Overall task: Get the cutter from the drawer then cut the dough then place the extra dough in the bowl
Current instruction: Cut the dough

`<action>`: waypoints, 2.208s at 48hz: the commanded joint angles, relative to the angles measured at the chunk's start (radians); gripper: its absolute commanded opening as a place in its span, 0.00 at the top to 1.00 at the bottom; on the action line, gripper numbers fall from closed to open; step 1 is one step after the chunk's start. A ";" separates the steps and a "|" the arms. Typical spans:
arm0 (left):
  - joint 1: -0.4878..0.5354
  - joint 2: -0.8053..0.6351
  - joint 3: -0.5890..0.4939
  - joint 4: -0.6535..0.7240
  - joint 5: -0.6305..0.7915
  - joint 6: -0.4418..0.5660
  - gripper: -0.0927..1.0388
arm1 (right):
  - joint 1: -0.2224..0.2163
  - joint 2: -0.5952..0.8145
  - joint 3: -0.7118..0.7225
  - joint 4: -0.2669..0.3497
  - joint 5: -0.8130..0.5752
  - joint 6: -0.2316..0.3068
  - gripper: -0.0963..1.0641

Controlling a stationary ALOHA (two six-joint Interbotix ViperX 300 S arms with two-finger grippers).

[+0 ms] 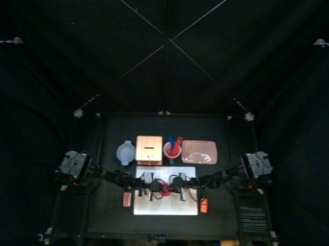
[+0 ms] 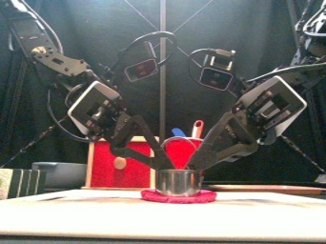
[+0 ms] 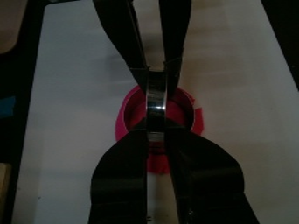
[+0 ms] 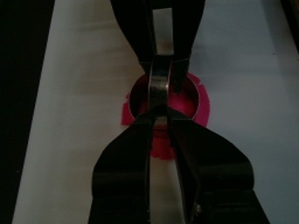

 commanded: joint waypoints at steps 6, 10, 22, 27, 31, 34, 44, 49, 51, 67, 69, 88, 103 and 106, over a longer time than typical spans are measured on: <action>-0.038 0.109 0.032 -0.003 0.081 -0.006 0.49 | -0.014 0.107 0.017 0.003 0.064 0.009 0.49; -0.040 0.107 0.031 -0.003 0.081 -0.006 0.49 | -0.015 0.107 0.017 0.003 0.064 0.009 0.49; -0.037 0.084 0.021 -0.017 0.046 -0.006 0.49 | -0.014 0.098 0.005 0.002 0.057 0.002 0.49; -0.032 0.069 0.018 -0.017 0.015 -0.006 0.49 | -0.015 0.083 -0.002 -0.011 0.057 0.002 0.48; -0.032 0.054 0.014 -0.014 -0.018 -0.005 0.49 | -0.015 0.067 -0.006 -0.017 0.051 0.002 0.48; -0.032 0.046 0.011 -0.015 -0.040 -0.003 0.47 | -0.015 0.048 -0.008 -0.028 0.049 0.002 0.48; -0.028 0.023 0.006 -0.014 -0.101 -0.003 0.43 | -0.018 -0.006 -0.021 -0.066 0.051 0.003 0.48; -0.028 0.002 0.006 -0.014 -0.146 0.000 0.40 | -0.017 -0.038 -0.034 -0.084 0.054 0.005 0.48; -0.028 -0.003 0.006 -0.012 -0.156 0.002 0.39 | -0.017 -0.046 -0.034 -0.091 0.054 0.003 0.48; -0.028 -0.028 -0.002 -0.003 -0.173 0.005 0.28 | -0.023 -0.080 -0.044 -0.118 0.052 0.003 0.48; -0.028 -0.031 -0.002 -0.002 -0.175 0.005 0.28 | -0.023 -0.083 -0.044 -0.123 0.052 0.002 0.48; -0.026 -0.098 0.015 -0.003 -0.212 0.029 0.27 | -0.025 -0.153 -0.038 -0.153 0.057 0.011 0.38; -0.026 -0.127 0.025 -0.006 -0.249 0.031 0.27 | -0.025 -0.178 -0.044 -0.147 0.057 0.012 0.21; -0.026 -0.137 0.032 -0.006 -0.255 0.031 0.28 | -0.026 -0.179 -0.049 -0.147 0.057 0.012 0.21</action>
